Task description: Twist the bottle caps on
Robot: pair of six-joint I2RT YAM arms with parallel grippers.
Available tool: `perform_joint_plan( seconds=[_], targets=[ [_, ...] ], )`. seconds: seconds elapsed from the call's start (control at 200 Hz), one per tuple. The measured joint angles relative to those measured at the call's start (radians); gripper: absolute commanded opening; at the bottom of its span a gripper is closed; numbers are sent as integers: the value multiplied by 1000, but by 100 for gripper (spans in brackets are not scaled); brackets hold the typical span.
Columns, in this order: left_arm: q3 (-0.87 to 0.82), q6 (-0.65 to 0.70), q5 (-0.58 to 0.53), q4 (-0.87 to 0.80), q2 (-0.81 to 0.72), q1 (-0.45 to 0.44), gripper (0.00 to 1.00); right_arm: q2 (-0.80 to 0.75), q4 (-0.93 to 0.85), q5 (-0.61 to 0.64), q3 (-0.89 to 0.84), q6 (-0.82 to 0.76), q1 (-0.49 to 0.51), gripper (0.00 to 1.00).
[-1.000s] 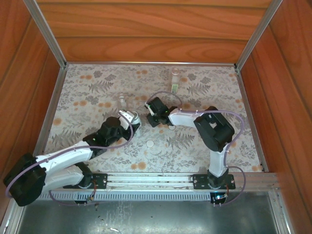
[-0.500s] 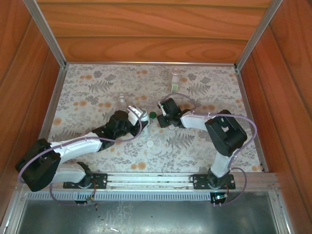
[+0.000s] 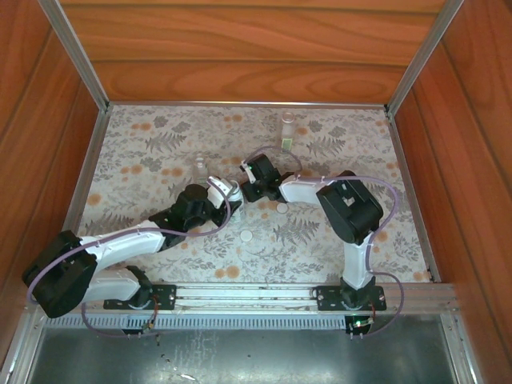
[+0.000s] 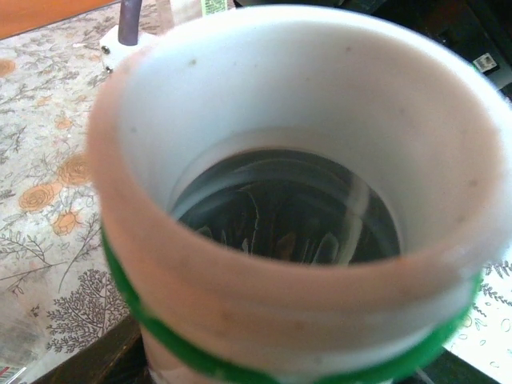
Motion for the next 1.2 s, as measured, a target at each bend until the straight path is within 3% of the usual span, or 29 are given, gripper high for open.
perform_joint_plan(
  seconds=[0.275,0.725,0.919,1.199],
  targets=[
    [0,0,8,32,14,0,53,-13,-17,69,-13,35,-11,49],
    [50,48,95,58,105,0,53,-164,-46,150,-195,116,-141,48],
    [81,88,167,65,146,0,53,-224,-34,143,-269,137,-171,59],
    [87,106,193,70,158,0,78,-275,-18,88,-300,115,-169,68]
  ],
)
